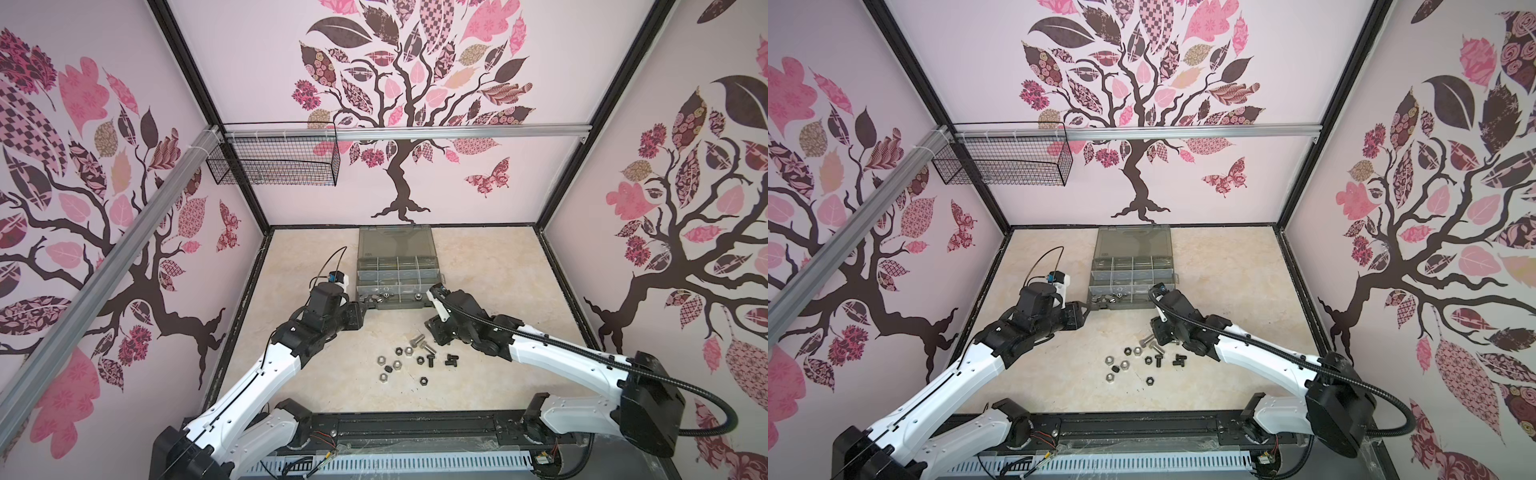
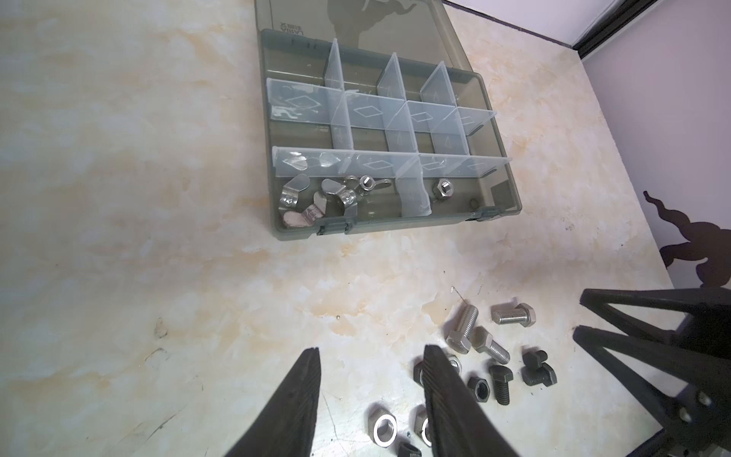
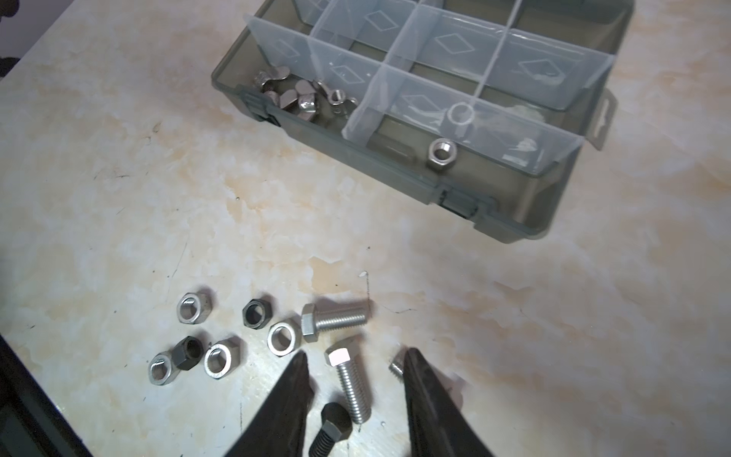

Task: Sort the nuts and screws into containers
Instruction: 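Withdraw the left gripper while the right gripper reaches over the hex nuts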

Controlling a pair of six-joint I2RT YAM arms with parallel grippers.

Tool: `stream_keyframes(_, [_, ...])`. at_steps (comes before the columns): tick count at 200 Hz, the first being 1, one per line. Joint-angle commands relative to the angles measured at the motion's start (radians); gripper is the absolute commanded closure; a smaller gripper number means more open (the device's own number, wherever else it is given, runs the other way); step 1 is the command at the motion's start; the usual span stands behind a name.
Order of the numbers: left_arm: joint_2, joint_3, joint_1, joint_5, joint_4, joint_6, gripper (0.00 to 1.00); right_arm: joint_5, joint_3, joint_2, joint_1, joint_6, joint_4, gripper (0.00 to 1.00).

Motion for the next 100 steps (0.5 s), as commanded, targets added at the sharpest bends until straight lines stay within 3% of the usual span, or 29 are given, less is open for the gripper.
stream_keyframes(1, [-0.041, -0.045, 0.004, -0.029, -0.015, -0.027, 0.54, -0.025, 0.057, 0.073, 0.044, -0.035, 0.005, 0.58])
stream_keyframes(60, [-0.089, -0.038, 0.005, -0.068, -0.103, -0.037, 0.53, -0.136, 0.128, 0.223, 0.076, -0.131, 0.011, 0.58])
stream_keyframes(100, [-0.099, -0.035, 0.006, -0.064, -0.115, -0.087, 0.53, -0.179, 0.225, 0.296, 0.104, -0.169, -0.144, 0.57])
